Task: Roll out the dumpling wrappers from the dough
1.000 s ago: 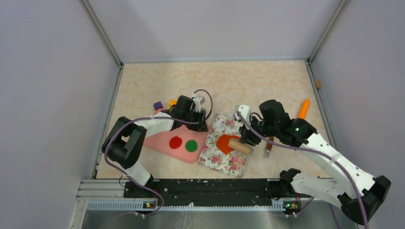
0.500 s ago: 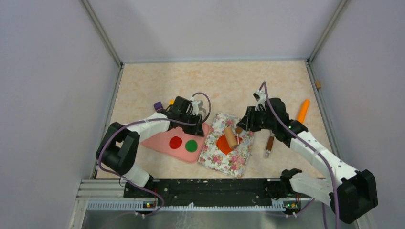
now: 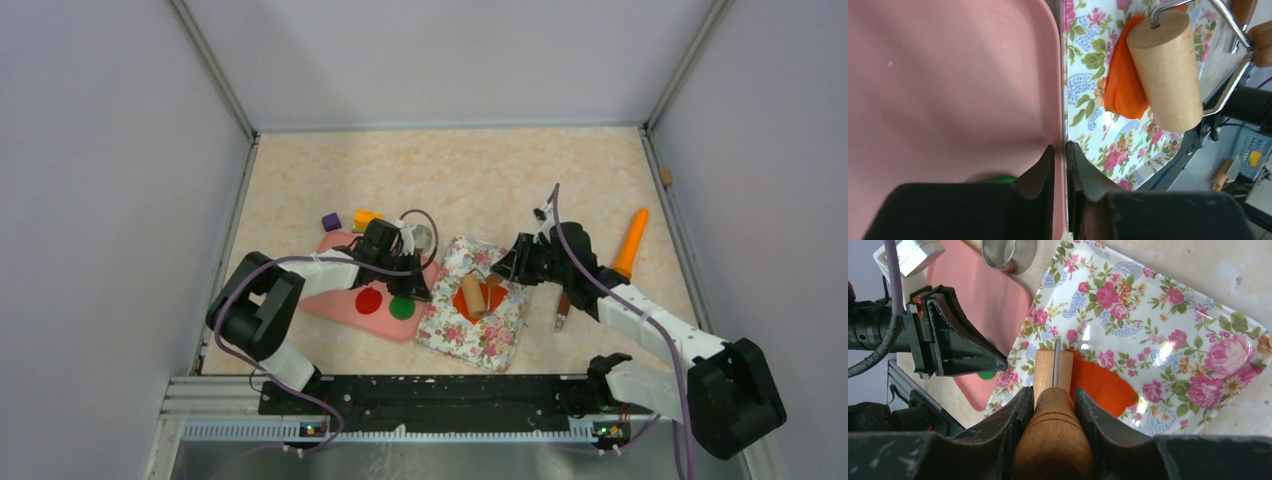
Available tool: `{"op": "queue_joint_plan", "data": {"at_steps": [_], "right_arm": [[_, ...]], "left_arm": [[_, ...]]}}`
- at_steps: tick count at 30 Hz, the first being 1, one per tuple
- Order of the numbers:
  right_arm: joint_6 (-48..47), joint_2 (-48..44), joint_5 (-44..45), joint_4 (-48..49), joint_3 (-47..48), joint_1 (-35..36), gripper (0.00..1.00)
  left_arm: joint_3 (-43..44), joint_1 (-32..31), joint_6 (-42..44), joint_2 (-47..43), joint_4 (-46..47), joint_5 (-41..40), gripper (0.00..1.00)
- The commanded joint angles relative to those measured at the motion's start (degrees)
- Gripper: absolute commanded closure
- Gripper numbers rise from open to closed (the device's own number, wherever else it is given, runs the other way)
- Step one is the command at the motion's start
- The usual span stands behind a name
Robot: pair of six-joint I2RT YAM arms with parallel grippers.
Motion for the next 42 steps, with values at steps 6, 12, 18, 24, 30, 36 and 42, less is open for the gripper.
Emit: {"op": "queue_joint_plan", "data": {"at_steps": [6, 12, 18, 24, 30, 36, 42], "right_arm": [[-12.48, 2.18, 10.17, 9.01, -6.99, 8.31, 1.00], [-10.68, 4.73, 10.70, 11.06, -8.95, 14.11, 1.00], [-9.09, 4.68, 5.63, 16.56, -8.47, 16.49, 1.00], [-11.79, 0.86, -12.75, 12.22, 3.34, 13.93, 1.00], [-23.62, -4.10, -18.28, -3.30, 13.87, 11.94, 1.00], [-39.68, -2.33, -27.65, -15.42, 24.02, 5.88, 1.00], [-53.54, -3.15, -27.79, -18.60, 28.44, 5.87, 1.00]], "left_arm": [[-2.55, -1.30, -5.73, 3.89, 5.52, -4.50, 1.00], [-2.23, -1.29, -6.82, 4.80, 6.94, -5.26, 1.00], [-1.30, -0.91, -7.26, 4.45, 5.59, -6.31, 1.00], [4.54, 1.94, -4.87, 1.34, -1.16, -3.63, 0.78], [10.13, 3.36, 1.62, -7.40, -7.19, -1.45, 0.55], [7.79, 1.39, 21.44, -21.48, -2.34, 2.41, 0.50], [7.25, -8.34, 46.61, -29.84, 0.02, 3.44, 0.47]]}}
